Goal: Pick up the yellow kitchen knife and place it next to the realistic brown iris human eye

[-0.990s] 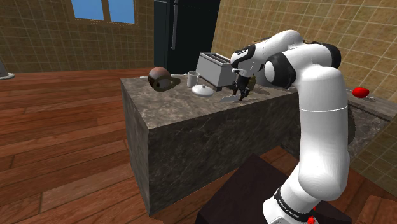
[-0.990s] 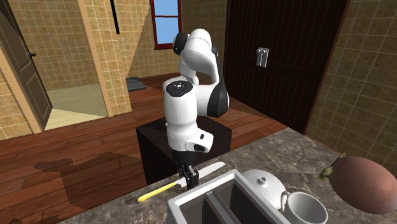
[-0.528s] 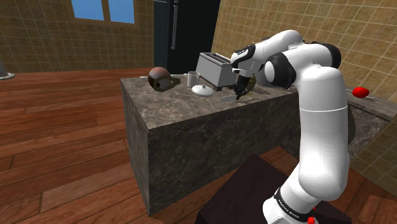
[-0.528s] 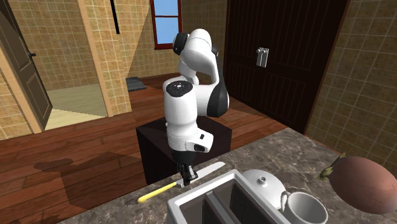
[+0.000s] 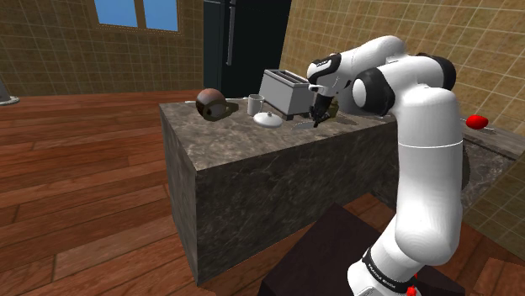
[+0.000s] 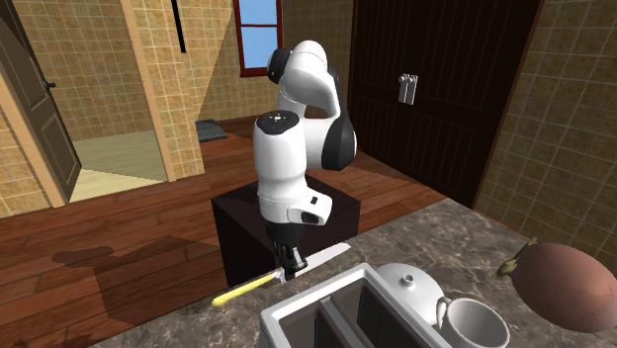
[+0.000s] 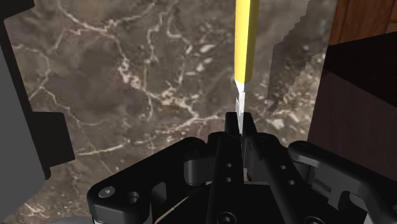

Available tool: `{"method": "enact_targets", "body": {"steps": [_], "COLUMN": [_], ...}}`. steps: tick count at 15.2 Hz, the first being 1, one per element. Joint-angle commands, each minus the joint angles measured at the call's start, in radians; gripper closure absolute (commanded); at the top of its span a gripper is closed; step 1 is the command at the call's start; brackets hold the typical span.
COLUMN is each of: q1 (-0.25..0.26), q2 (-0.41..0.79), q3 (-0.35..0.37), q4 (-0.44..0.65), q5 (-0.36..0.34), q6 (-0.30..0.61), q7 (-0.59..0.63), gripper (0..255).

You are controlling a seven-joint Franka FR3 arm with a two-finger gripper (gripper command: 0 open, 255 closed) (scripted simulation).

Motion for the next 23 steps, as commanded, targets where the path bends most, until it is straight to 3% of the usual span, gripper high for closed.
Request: {"method": "enact_targets", "body": {"steps": [1, 23], "q1": [0.002, -0.031], "q2": [-0.010, -0.045], "q3": [-0.005, -0.030], "q4": [0.014, 0.272], "q5": [-0.009, -0.048], "q6": [-0.022, -0.297], "q7": [0.006, 0.046], "gripper": [255, 255]}}
